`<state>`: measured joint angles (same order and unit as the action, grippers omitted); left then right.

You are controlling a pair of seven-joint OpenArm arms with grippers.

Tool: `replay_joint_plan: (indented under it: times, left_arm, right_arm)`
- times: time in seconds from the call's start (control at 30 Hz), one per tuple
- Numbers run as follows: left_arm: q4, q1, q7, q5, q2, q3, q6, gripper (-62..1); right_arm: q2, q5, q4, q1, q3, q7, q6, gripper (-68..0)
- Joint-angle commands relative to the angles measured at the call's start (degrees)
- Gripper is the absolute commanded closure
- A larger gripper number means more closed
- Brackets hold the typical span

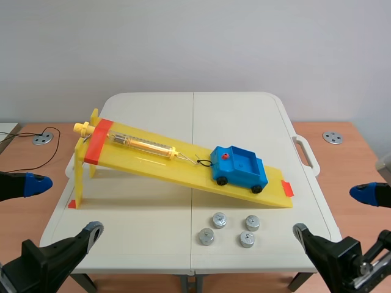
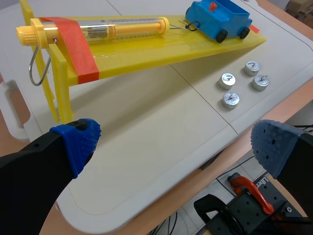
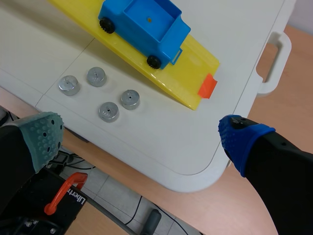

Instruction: Place the four metal weights on the blue cart on the ramp.

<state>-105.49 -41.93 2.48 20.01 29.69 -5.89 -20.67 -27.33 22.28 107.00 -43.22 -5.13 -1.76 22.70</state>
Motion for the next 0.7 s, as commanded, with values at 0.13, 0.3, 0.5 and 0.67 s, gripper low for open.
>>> replay_joint_plan:
  times: [0.13,0.3,0.5,0.67]
  left_arm:
    - [-4.4,-0.7,-8.9,4.6,0.5,-0.9,-0.5,-62.3]
    - [-4.4,-0.7,-8.6,4.6,0.5,-0.9,-0.5,-62.3]
    - [-4.4,-0.7,-8.5,4.6,0.5,-0.9,-0.5,-62.3]
    - [-4.3,-0.7,-8.5,4.6,0.5,-0.9,-0.5,-62.3]
  right_arm:
    - [-2.6,2.5,3.1,0.4,-1.7,6.6,-1.7,-66.1]
    - [-2.6,2.5,3.1,0.4,-1.7,6.6,-1.7,-66.1]
    - [-2.6,2.5,3.1,1.0,-1.7,6.6,-1.7,-66.1]
    - [-2.6,2.1,3.1,2.1,-1.7,6.1,-1.6,-66.1]
